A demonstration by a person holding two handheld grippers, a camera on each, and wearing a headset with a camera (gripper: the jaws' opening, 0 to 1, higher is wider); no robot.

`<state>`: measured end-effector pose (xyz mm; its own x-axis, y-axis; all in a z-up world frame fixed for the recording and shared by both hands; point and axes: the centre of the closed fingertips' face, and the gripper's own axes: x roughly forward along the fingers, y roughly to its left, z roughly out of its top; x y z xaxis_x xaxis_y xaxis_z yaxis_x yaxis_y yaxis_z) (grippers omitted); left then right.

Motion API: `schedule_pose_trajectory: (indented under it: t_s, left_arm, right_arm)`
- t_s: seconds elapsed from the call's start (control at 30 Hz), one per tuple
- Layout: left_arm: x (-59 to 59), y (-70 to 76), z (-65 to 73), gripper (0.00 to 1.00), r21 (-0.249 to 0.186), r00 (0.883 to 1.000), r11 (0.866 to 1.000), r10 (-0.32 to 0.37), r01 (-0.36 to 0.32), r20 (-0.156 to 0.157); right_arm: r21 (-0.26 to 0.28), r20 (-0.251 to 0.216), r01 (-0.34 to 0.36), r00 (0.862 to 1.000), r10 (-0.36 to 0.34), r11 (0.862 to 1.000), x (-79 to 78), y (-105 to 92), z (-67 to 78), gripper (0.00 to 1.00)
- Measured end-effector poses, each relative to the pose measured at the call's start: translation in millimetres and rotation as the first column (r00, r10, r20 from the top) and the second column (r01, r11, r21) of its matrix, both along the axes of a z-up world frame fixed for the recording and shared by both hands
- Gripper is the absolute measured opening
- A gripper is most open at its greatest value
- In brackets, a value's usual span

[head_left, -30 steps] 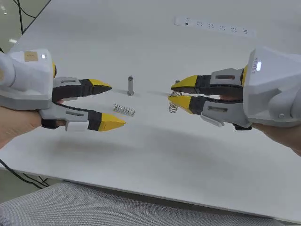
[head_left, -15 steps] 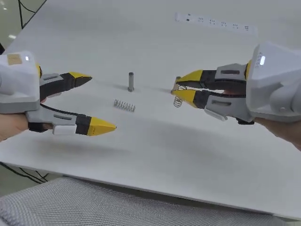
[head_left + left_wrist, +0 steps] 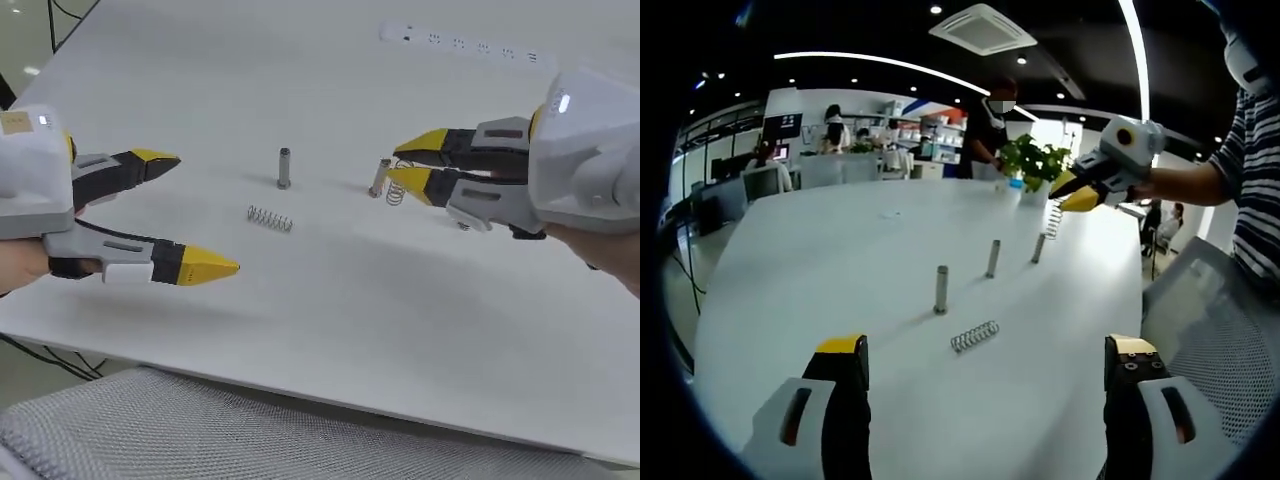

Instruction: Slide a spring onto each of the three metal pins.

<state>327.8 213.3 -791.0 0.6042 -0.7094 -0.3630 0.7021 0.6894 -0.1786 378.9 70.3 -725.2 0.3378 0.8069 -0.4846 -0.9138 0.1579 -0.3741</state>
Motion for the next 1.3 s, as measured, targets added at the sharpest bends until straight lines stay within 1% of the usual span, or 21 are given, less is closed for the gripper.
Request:
schedule_pose_trajectory:
  t_s: [0.27,0.33,0.53,0.67,0.77,0.93,1.0,1.07,1.3]
  left_arm:
    - [-1.4,3.3,0.6,0.97,0.001,1.0,1.0,0.007,-0.007,0.001]
    - [-1.5,3.4,0.7,0.97,0.001,1.0,1.0,0.009,-0.009,0.002]
    - [-1.8,3.5,1.0,0.97,-0.003,1.0,1.0,0.011,-0.011,0.006]
    - [-2.8,4.1,0.0,0.97,-0.004,1.0,1.0,0.013,-0.013,0.001]
    - [-2.8,4.6,-0.4,0.97,-0.002,1.0,1.0,0.014,-0.014,0.001]
    - [-0.8,4.5,0.9,0.97,-0.004,1.0,1.0,0.014,-0.014,0.005]
    - [0.1,4.3,1.2,0.97,-0.004,1.0,1.0,0.015,-0.015,0.006]
    - [0.6,3.8,1.4,0.97,-0.006,1.0,1.0,0.016,-0.016,0.006]
    - [0.2,2.2,1.2,0.97,-0.006,1.0,1.0,0.011,-0.011,0.004]
  right_arm:
    - [0.038,-0.003,0.096,0.995,-0.096,0.995,36.7,2.1,3.2,0.11]
    - [0.045,-0.01,0.125,0.992,-0.124,0.991,52.1,2.7,0.5,0.11]
    - [0.04,-0.022,0.167,0.986,-0.166,0.985,66.2,0.7,-7.3,0.11]
    - [0.04,-0.037,0.189,0.981,-0.188,0.981,71.3,1.2,-12.4,0.11]
    - [0.045,-0.05,0.199,0.979,-0.197,0.979,72.0,3.1,-15.1,0.11]
    - [0.033,-0.061,0.201,0.978,-0.199,0.979,71.2,4.3,-21.7,0.11]
    - [0.028,-0.059,0.204,0.978,-0.202,0.979,73.4,4.0,-24.4,0.11]
    - [0.033,-0.064,0.209,0.976,-0.207,0.977,75.3,3.8,-25.6,0.11]
    - [0.036,-0.073,0.212,0.975,-0.209,0.977,74.3,7.3,-28.5,0.11]
